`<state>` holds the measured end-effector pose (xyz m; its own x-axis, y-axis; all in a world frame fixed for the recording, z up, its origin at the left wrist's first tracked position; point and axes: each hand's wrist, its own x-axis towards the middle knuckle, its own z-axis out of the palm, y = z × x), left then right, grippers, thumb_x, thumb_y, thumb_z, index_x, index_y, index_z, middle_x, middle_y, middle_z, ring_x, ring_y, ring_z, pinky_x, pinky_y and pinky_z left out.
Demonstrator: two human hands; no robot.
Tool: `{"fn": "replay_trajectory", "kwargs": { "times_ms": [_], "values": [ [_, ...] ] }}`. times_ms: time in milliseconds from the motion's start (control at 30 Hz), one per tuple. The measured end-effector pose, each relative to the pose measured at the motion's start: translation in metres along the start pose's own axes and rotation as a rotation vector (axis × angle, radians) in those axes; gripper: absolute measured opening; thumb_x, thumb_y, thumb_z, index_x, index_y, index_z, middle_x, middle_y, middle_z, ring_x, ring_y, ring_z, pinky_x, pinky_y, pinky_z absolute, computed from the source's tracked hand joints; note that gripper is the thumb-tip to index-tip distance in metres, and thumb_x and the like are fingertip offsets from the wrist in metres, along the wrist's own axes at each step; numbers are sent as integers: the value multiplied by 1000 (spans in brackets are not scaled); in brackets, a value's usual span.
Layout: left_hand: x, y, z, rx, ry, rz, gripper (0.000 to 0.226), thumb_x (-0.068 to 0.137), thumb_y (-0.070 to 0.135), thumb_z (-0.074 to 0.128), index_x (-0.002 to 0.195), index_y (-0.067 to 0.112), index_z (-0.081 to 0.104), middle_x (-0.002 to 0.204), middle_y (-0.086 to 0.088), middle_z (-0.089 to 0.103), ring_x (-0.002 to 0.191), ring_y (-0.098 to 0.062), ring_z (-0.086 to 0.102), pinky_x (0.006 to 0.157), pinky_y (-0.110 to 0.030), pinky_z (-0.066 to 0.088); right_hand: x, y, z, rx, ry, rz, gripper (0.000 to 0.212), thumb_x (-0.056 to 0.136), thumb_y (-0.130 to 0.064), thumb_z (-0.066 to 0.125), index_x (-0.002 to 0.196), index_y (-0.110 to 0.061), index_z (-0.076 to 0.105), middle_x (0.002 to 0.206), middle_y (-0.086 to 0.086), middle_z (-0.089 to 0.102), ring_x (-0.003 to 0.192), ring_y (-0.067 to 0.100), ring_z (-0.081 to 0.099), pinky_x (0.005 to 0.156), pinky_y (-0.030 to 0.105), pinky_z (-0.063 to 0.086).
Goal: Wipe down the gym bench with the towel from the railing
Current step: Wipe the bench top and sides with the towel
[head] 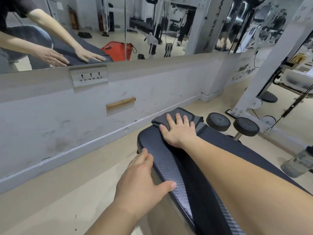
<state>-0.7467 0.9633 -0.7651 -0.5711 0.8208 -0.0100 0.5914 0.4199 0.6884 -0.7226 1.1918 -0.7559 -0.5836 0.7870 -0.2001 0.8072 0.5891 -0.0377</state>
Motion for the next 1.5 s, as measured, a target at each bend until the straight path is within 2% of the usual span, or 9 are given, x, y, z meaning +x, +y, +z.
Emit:
{"fn": "replay_trajectory", "kwargs": {
  "times_ms": [233, 367, 500, 633, 1033, 1133, 1200, 1333, 1500],
  "values": [
    [0, -3, 1, -25, -13, 9, 112, 68, 77, 69, 159, 29, 26, 168, 22, 3, 153, 1, 10, 123, -30, 26, -75, 22, 10, -45, -14, -334, 68, 104, -62, 17, 164, -38, -4, 174, 2, -9, 159, 25, -14, 128, 49, -5],
    [-1, -4, 2, -23, -19, 8, 111, 69, 77, 68, 160, 30, 24, 168, 22, 1, 154, 1, 9, 123, -32, 25, -86, 71, -4, -89, -90, -468, 86, 85, -85, 5, 162, -48, 0, 173, -6, -9, 159, 16, -12, 128, 38, -5],
    [-1, -2, 1, -16, -36, 7, 111, 70, 76, 68, 160, 29, 22, 169, 21, 1, 154, -1, 10, 123, -33, 27, -41, 87, -6, -60, -15, -157, 74, 97, -75, 22, 163, -45, 5, 175, 2, -2, 161, 24, -3, 129, 42, 1],
    [-1, -1, 1, -13, -50, 2, 110, 70, 75, 69, 160, 28, 26, 169, 20, 4, 153, 0, 14, 121, -31, 29, -28, 66, 1, -17, -9, 38, 70, 101, -68, 16, 164, -42, -1, 174, 5, -6, 160, 30, -6, 128, 50, 0],
    [-20, 25, 2, 380, -132, 127, 93, 90, 71, 45, 160, 17, 15, 172, -4, -6, 158, -26, -5, 127, -40, 11, -206, 83, 17, -57, -116, -280, 68, 103, -66, 14, 161, -42, -13, 171, -1, -21, 157, 22, -24, 127, 44, -11],
    [-39, 45, 7, 417, -159, 254, 95, 90, 68, 48, 161, 18, 8, 171, -2, -10, 157, -22, -12, 128, -38, 5, -219, 120, 10, -103, -181, -290, 81, 87, -80, -3, 160, -46, -13, 170, -5, -22, 157, 18, -24, 128, 40, -10],
    [-47, 52, 12, 419, -203, 311, 91, 93, 69, 43, 161, 19, 12, 171, -1, -7, 157, -19, -10, 128, -37, 3, -199, 147, 6, -112, -181, -185, 95, 74, -86, -10, 160, -46, -11, 172, -2, -19, 158, 19, -19, 128, 39, -8],
    [-49, 51, 19, 430, -253, 317, 82, 96, 69, 32, 160, 19, 20, 172, 1, 5, 158, -18, -2, 128, -37, 3, -147, 182, 6, -25, -99, 174, 74, 99, -73, 16, 163, -43, -5, 174, 5, -12, 160, 26, -11, 128, 44, -3],
    [-46, 56, 22, 499, -255, 319, 76, 96, 67, 34, 155, 20, 32, 170, 1, 15, 157, -20, 9, 128, -38, 6, -150, 173, 13, 18, -78, 298, 71, 101, -67, 12, 163, -39, -7, 174, 6, -13, 159, 30, -12, 128, 49, -3]
  ]
}}
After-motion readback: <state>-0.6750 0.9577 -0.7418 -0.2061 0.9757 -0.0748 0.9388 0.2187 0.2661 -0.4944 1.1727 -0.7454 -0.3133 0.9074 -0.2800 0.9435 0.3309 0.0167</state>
